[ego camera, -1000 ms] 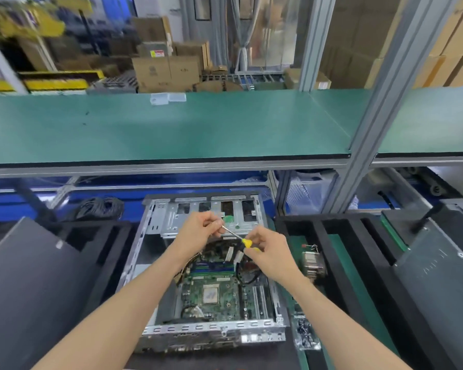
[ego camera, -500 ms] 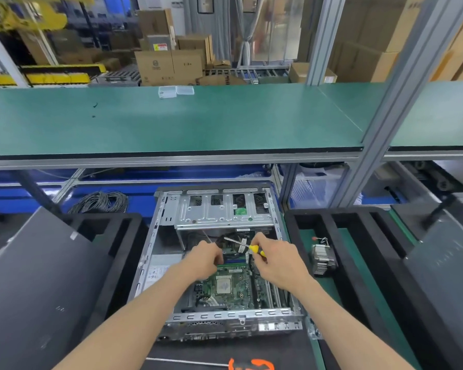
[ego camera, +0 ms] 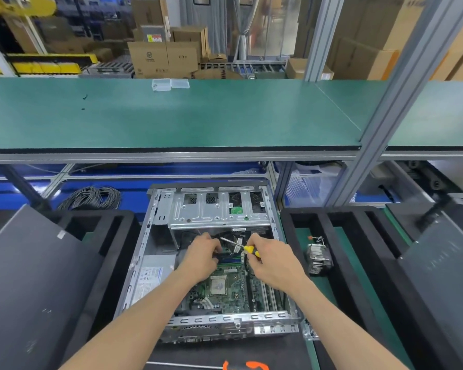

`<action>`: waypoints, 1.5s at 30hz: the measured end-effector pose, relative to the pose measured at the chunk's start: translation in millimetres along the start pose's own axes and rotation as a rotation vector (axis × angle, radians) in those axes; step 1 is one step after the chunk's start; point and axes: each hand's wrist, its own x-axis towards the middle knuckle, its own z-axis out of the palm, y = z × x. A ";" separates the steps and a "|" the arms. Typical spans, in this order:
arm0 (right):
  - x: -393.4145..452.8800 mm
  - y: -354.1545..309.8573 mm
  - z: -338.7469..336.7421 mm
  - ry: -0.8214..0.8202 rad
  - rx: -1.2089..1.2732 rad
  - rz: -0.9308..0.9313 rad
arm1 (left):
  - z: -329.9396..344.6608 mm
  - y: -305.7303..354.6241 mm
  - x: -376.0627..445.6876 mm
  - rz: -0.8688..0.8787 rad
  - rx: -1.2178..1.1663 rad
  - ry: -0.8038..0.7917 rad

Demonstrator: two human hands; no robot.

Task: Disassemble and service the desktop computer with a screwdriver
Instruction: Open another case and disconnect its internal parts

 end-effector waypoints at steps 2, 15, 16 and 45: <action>0.6 -0.2 0.3 0.000 0.004 0.005 | 3.4 2.0 2.1 0.055 -0.024 0.018; -1.2 -2.1 -1.7 0.042 0.088 0.038 | 7.0 2.8 6.1 0.110 -0.029 -0.178; -1.4 -2.1 -1.7 0.043 0.088 0.036 | 4.6 3.1 5.3 0.118 -0.045 -0.146; 1.4 3.3 2.2 0.080 0.139 0.040 | 8.2 21.8 -1.7 0.083 -0.309 -0.064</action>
